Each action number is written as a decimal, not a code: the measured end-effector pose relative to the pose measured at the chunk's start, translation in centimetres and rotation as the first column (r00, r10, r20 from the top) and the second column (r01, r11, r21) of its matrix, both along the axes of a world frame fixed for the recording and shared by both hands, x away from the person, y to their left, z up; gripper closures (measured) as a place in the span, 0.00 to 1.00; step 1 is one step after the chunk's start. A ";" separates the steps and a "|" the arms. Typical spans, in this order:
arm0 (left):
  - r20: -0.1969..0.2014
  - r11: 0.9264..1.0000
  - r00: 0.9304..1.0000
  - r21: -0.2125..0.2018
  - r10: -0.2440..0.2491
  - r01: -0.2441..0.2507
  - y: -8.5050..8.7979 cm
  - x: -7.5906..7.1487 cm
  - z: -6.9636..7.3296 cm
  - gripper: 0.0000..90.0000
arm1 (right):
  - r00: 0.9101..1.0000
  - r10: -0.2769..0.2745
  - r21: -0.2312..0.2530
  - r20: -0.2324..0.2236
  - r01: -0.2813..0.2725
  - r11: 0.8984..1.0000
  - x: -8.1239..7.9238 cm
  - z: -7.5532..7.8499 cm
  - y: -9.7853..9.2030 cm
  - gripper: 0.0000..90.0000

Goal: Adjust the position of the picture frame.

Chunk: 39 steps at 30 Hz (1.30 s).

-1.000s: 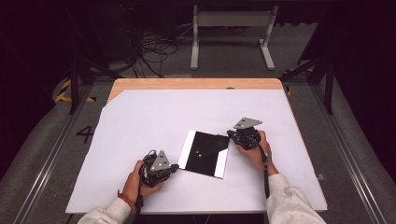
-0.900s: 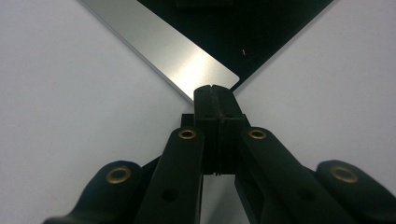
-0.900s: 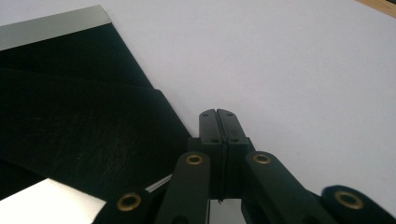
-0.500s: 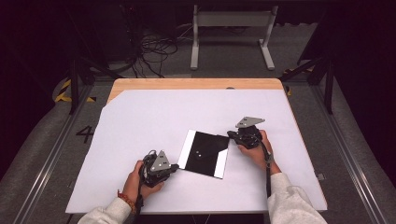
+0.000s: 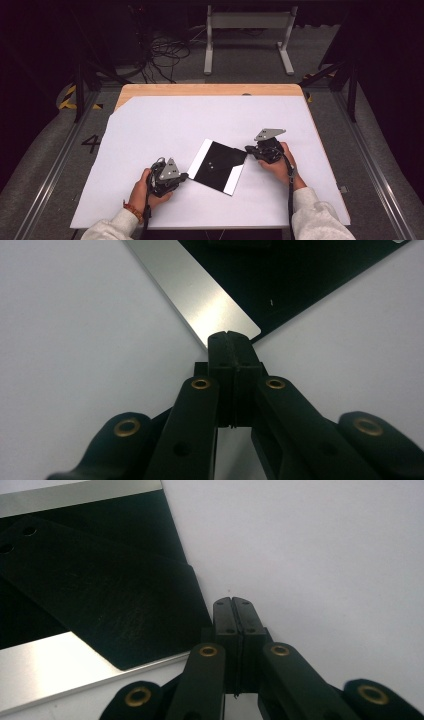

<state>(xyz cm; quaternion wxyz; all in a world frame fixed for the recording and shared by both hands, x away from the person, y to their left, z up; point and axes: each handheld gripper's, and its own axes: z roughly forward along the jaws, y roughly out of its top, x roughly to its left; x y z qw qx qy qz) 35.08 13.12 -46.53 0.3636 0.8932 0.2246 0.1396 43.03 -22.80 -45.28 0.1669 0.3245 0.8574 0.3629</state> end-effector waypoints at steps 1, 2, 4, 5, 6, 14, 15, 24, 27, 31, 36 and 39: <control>0.000 1.000 1.000 0.000 0.000 0.000 0.0 0.0 0.0 1.00 | 1.000 0.000 0.000 0.000 0.000 1.000 0.0 0.0 0.0 1.00; 0.006 1.000 1.000 0.006 -0.001 0.001 0.0 0.0 0.0 1.00 | 1.000 0.002 -0.015 0.000 -0.002 1.000 -0.3 -0.1 -0.1 1.00; 0.009 1.000 1.000 0.009 -0.004 0.004 0.0 0.1 0.0 1.00 | 1.000 -0.005 -0.001 -0.010 0.005 1.000 -0.6 -0.1 -0.3 1.00; 0.010 1.000 1.000 0.010 -0.004 0.004 0.0 0.1 0.0 1.00 | 1.000 -0.005 -0.001 -0.010 0.005 1.000 -0.6 -0.1 -0.3 1.00; 0.009 1.000 1.000 0.007 -0.003 0.003 0.0 0.1 0.0 1.00 | 1.000 0.004 0.006 -0.012 -0.004 1.000 -0.9 -0.1 -0.4 1.00; 0.006 1.000 1.000 -0.003 0.002 -0.002 0.0 0.3 -0.1 1.00 | 1.000 -0.018 0.011 0.020 0.018 1.000 -0.2 -0.3 -0.2 1.00; 0.006 1.000 1.000 -0.001 0.003 -0.003 0.0 0.3 -0.1 1.00 | 1.000 -0.016 0.006 0.024 0.016 1.000 -0.2 -0.3 -0.2 1.00; 0.022 1.000 1.000 0.006 0.018 -0.018 -0.2 1.0 -0.1 1.00 | 1.000 0.014 0.021 0.001 -0.014 1.000 -0.3 -0.3 -0.5 1.00; 0.021 1.000 1.000 0.003 0.021 -0.021 -0.2 1.3 -0.1 1.00 | 1.000 0.024 0.020 -0.002 -0.024 1.000 -0.6 -0.3 -0.6 1.00; 0.028 1.000 0.999 0.009 0.026 -0.027 -0.3 1.7 -0.1 1.00 | 0.999 0.040 0.018 -0.009 -0.040 0.999 -1.6 -0.3 -0.7 1.00; 0.034 0.999 0.999 0.012 0.029 -0.029 -0.3 2.0 -0.1 1.00 | 0.999 0.042 0.008 -0.009 -0.042 0.999 -2.3 -0.2 -0.8 1.00; 0.043 0.999 0.999 0.013 0.032 -0.032 -0.4 2.3 -0.1 1.00 | 0.999 0.049 -0.011 -0.005 -0.049 0.999 -3.1 -0.2 -0.8 1.00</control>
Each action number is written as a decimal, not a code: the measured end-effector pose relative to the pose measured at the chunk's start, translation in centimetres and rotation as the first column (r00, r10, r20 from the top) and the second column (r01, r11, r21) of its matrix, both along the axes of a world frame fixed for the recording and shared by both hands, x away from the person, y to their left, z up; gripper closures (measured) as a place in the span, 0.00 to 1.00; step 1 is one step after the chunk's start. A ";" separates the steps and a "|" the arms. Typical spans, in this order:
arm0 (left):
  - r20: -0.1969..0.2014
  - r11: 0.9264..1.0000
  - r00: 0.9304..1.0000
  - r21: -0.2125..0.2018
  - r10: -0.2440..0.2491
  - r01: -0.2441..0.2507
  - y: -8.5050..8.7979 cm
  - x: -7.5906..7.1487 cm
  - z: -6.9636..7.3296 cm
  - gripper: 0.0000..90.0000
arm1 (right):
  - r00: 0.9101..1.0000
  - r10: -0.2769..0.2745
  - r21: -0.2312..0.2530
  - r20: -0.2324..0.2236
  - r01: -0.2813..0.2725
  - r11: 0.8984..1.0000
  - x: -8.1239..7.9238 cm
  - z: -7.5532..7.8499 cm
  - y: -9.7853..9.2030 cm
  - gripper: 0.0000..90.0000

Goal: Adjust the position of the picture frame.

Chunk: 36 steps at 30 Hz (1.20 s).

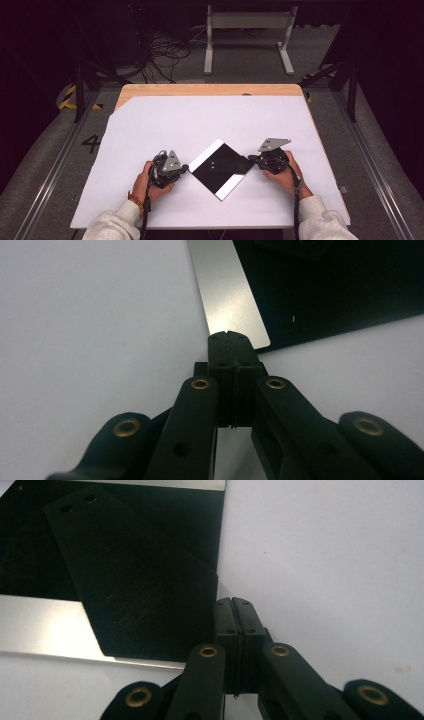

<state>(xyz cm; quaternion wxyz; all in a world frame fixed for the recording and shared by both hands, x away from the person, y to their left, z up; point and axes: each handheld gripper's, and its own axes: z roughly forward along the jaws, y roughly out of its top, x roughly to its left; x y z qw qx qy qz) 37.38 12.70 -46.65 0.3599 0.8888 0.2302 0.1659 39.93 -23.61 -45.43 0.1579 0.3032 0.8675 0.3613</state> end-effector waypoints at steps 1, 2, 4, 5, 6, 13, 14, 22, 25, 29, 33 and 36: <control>0.000 1.000 1.000 0.000 0.000 0.000 0.0 0.0 0.0 0.99 | 1.000 0.004 -0.004 0.000 -0.004 1.000 -0.2 0.0 0.0 1.00; 0.004 1.000 1.000 0.000 -0.001 0.001 0.0 0.1 0.0 0.99 | 1.000 0.006 -0.005 -0.004 -0.006 1.000 -0.4 0.1 0.0 1.00; -0.008 1.000 1.000 -0.012 0.009 -0.009 -0.1 0.7 0.0 0.99 | 1.000 0.008 -0.004 -0.008 -0.008 1.000 -0.9 0.1 -0.1 1.00; -0.008 1.000 1.000 -0.012 0.009 -0.009 -0.1 0.7 0.0 0.99 | 1.000 0.008 -0.004 -0.008 -0.008 1.000 -0.9 0.1 -0.1 1.00; -0.008 1.000 1.000 -0.014 0.009 -0.009 -0.2 0.9 0.0 0.99 | 1.000 0.013 -0.006 -0.009 -0.013 1.000 -1.3 0.1 -0.1 1.00; -0.009 1.000 1.000 -0.022 0.021 -0.021 -0.6 2.0 0.0 0.99 | 0.999 0.040 -0.002 -0.016 -0.040 0.999 -2.8 0.1 -0.4 1.00; -0.008 1.000 1.000 -0.019 0.023 -0.024 -0.8 2.1 0.0 0.99 | 0.999 0.041 -0.002 -0.014 -0.041 0.999 -2.9 0.0 -0.4 1.00; -0.008 0.998 0.998 -0.021 0.055 -0.056 -1.5 3.3 0.0 0.99 | 0.999 0.044 -0.005 -0.009 -0.044 0.999 -4.5 0.0 -0.3 1.00; 0.009 0.997 0.997 -0.015 0.074 -0.074 -1.8 3.5 0.0 0.99 | 0.999 0.046 0.006 -0.020 -0.046 0.999 -5.1 0.0 -0.2 1.00; -0.006 0.995 0.995 -0.023 0.099 -0.099 -1.6 3.4 0.1 0.94 | 0.999 0.041 0.018 -0.035 -0.040 0.999 -5.6 0.0 -0.4 1.00; -0.051 0.996 0.997 -0.053 0.064 -0.067 -0.9 2.4 0.3 0.90 | 0.998 0.040 0.038 -0.048 -0.038 0.999 -6.1 -0.1 -0.7 1.00; -0.080 0.996 0.997 -0.085 0.006 -0.013 -0.5 0.6 0.5 0.90 | 0.998 0.036 0.056 -0.055 -0.033 0.998 -6.4 -0.2 -0.9 1.00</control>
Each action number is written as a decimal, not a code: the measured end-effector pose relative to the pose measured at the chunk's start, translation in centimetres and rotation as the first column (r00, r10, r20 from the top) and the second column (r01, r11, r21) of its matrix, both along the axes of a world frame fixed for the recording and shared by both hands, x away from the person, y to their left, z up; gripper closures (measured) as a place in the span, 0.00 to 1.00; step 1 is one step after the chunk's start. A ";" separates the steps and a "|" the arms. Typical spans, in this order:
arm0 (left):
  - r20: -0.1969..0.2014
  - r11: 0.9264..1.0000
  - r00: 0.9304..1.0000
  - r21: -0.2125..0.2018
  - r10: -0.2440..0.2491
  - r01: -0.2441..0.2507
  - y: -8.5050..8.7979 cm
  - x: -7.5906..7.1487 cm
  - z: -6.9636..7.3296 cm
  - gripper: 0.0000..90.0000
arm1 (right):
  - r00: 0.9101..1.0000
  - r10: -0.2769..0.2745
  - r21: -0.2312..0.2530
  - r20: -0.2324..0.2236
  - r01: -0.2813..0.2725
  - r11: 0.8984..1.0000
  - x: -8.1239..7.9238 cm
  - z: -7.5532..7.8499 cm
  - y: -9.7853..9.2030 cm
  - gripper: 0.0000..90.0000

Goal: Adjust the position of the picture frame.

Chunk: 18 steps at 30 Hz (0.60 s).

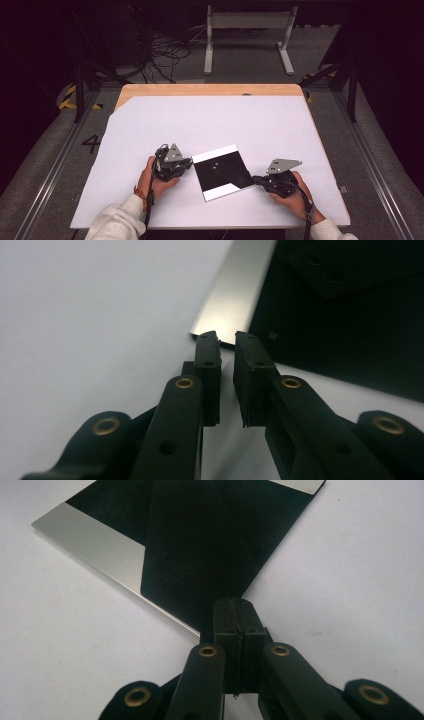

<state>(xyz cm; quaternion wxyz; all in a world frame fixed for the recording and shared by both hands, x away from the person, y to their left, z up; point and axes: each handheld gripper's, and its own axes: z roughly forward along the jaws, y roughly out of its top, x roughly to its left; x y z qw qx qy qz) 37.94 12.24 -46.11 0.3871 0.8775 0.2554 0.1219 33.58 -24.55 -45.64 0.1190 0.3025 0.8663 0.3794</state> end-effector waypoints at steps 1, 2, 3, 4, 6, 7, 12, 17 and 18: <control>-0.004 1.000 1.000 0.003 -0.019 0.019 0.1 -1.0 0.1 0.89 | 1.000 0.001 -0.006 0.003 -0.001 1.000 -0.1 0.0 0.1 1.00; -0.009 0.999 0.999 -0.003 -0.034 0.034 0.1 -1.6 0.1 0.89 | 1.000 0.004 -0.017 0.011 -0.004 1.000 -0.2 0.1 0.2 1.00; -0.006 0.999 0.999 -0.005 -0.052 0.052 0.2 -2.3 0.2 0.89 | 1.000 0.005 -0.022 0.013 -0.005 1.000 -0.2 0.1 0.2 1.00; -0.009 0.997 0.997 -0.015 -0.078 0.078 0.2 -3.7 0.4 0.89 | 1.000 0.007 -0.025 0.015 -0.007 1.000 -0.2 0.1 0.3 1.00; -0.017 0.994 0.994 -0.027 -0.110 0.109 0.4 -5.4 0.5 0.89 | 1.000 0.012 -0.032 0.016 -0.011 0.999 -0.4 0.1 0.4 1.00; -0.025 0.992 0.992 -0.042 -0.124 0.123 0.5 -6.3 0.6 0.89 | 1.000 0.014 -0.032 0.017 -0.013 0.999 -0.4 0.1 0.4 1.00; -0.035 0.983 0.984 -0.062 -0.173 0.170 0.1 -8.5 0.7 0.89 | 0.999 0.030 -0.041 0.015 -0.029 0.999 -0.6 0.2 0.8 1.00; -0.035 0.979 0.978 -0.025 -0.205 0.204 -0.8 -8.8 0.4 0.92 | 0.999 0.031 -0.025 0.010 -0.031 0.999 -1.3 0.1 0.9 1.00; -0.039 0.977 0.976 -0.014 -0.212 0.212 -1.1 -8.8 0.2 0.93 | 1.000 0.021 -0.018 0.014 -0.021 1.000 -1.4 0.0 0.9 1.00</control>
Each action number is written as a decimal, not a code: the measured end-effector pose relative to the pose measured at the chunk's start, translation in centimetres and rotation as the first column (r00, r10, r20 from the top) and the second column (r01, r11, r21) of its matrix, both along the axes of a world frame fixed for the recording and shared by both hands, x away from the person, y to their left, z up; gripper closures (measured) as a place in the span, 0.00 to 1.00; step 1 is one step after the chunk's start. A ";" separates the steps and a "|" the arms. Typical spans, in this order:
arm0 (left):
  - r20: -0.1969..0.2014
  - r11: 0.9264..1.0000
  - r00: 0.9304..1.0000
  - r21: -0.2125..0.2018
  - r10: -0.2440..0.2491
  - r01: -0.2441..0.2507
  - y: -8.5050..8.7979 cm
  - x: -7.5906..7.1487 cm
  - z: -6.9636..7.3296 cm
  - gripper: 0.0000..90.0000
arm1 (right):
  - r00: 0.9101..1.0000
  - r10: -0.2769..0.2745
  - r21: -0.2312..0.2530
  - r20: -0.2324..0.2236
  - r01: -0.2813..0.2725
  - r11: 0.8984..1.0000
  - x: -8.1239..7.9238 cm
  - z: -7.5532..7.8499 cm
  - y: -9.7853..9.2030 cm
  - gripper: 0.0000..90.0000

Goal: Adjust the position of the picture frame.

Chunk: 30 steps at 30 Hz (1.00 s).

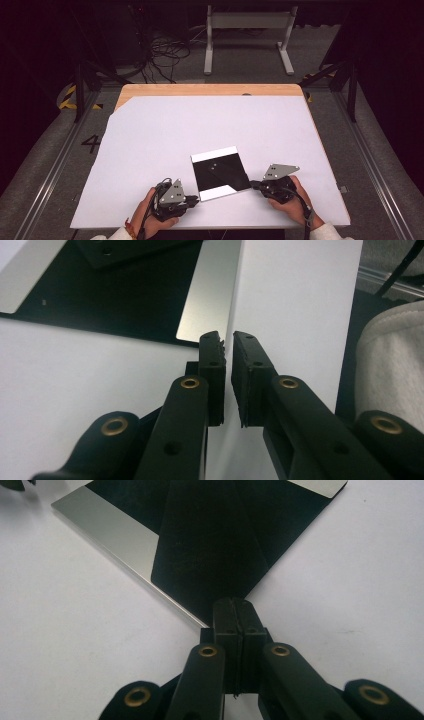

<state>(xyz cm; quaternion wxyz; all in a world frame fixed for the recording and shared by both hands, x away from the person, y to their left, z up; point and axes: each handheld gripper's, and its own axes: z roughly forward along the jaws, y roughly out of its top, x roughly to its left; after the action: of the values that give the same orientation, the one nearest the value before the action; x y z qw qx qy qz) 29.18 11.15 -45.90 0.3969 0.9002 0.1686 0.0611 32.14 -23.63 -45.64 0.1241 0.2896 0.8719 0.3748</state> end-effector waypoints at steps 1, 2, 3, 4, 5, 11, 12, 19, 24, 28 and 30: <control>0.000 1.000 1.000 0.000 0.000 0.000 0.0 0.0 0.0 0.93 | 1.000 0.000 0.000 0.000 0.000 1.000 0.0 0.0 0.0 1.00; -0.005 1.000 1.000 -0.002 -0.004 0.004 -0.2 0.1 -0.1 0.92 | 1.000 0.004 -0.002 -0.003 -0.004 1.000 0.0 0.0 0.0 1.00; -0.005 1.000 1.000 -0.002 -0.004 0.004 -0.2 0.1 -0.1 0.92 | 1.000 0.004 -0.002 -0.003 -0.004 1.000 0.0 0.0 0.0 1.00; 0.000 1.000 1.000 0.004 -0.016 0.016 -0.6 0.0 -0.1 0.92 | 1.000 0.008 0.000 -0.003 -0.008 1.000 0.0 0.0 0.1 1.00; 0.000 1.000 1.000 0.004 -0.016 0.016 -0.6 0.0 -0.1 0.92 | 1.000 0.008 0.000 -0.003 -0.008 1.000 0.0 0.0 0.1 1.00; 0.019 0.999 1.000 0.047 -0.024 0.023 -1.6 -0.1 -0.4 0.91 | 1.000 0.026 -0.019 0.006 -0.025 0.999 -0.3 0.1 0.4 1.00; 0.003 0.999 1.000 0.042 -0.027 0.027 -1.6 0.2 -0.5 0.95 | 1.000 0.025 -0.014 0.002 -0.025 1.000 -0.3 0.1 0.4 1.00; 0.025 0.999 1.000 0.047 -0.015 0.013 -1.7 0.2 -0.6 1.00 | 1.000 0.028 -0.014 0.003 -0.027 1.000 -0.3 0.1 0.4 1.00; 0.041 0.998 0.999 0.062 -0.004 0.001 -1.6 0.3 -0.5 1.00 | 1.000 0.029 -0.017 0.006 -0.029 0.999 -0.4 0.1 0.5 1.00; 0.046 0.998 0.999 0.063 0.007 -0.010 -1.6 0.7 -0.5 1.00 | 1.000 0.026 -0.018 0.017 -0.025 1.000 -0.5 0.0 0.6 1.00; 0.051 0.998 0.999 0.066 0.019 -0.023 -1.5 0.9 -0.5 1.00 | 1.000 0.020 -0.018 0.024 -0.020 1.000 -0.5 0.0 0.7 0.99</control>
<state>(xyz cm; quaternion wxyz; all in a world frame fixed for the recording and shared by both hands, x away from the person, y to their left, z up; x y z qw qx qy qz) 30.08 9.61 -46.45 0.3699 0.9094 0.1659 0.0933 31.61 -22.88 -45.65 0.1336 0.2752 0.8764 0.3720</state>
